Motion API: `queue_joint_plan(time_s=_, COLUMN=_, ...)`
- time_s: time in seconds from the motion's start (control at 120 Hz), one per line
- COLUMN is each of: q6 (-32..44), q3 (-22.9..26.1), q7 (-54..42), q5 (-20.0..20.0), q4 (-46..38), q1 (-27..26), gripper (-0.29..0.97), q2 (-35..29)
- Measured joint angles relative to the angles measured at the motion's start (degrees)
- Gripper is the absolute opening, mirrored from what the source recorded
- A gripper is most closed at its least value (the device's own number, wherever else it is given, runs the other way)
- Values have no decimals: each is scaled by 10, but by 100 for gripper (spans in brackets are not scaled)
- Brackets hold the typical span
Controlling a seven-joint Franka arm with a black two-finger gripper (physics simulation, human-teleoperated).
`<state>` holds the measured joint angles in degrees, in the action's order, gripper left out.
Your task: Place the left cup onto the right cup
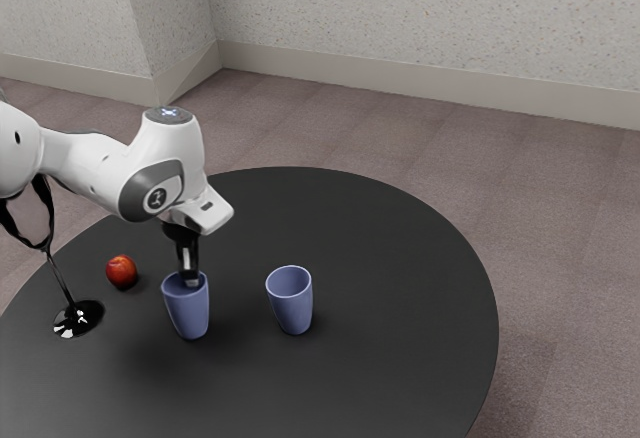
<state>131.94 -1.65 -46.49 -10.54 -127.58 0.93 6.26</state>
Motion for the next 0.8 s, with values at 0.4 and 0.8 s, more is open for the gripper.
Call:
queue_joint_plan(time_s=0.4, q6=-5, q3=1, q7=25, q5=11, q4=-17, q1=-13, gripper=-9, q2=-28)
queue_joint_plan(time_s=0.8, q6=-83, q3=1, q7=48, q5=7, q4=107, q1=-23, gripper=-11, q2=-59)
